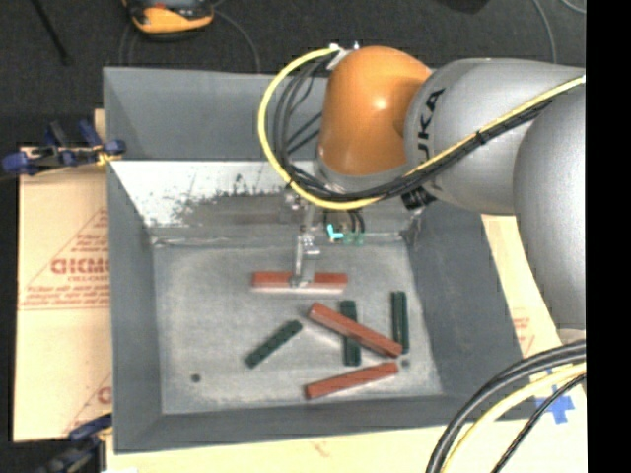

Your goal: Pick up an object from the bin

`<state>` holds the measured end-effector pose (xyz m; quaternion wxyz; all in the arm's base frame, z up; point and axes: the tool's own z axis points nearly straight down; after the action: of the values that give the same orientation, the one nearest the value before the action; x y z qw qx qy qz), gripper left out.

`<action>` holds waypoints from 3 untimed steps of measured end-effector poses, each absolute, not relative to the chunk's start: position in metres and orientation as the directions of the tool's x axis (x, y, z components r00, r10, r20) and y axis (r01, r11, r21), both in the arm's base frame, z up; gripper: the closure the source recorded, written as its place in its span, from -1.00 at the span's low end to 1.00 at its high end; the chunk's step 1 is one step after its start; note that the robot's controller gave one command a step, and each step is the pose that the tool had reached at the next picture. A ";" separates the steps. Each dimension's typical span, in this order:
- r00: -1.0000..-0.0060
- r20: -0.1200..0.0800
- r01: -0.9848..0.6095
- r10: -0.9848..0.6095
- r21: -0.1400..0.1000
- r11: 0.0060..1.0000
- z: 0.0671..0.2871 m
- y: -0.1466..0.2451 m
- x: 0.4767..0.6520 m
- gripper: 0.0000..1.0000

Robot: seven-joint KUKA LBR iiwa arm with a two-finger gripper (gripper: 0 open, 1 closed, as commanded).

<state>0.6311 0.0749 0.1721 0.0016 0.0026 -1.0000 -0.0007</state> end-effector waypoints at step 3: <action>-0.999 -0.001 -0.050 -0.050 -0.002 0.999 0.132 0.071 0.634 -1.00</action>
Offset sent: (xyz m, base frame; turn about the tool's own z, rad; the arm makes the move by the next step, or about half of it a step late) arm -0.0141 -0.0241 -0.1021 -0.0439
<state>0.6342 0.0712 0.1321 -0.0005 0.0250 -0.9997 0.0010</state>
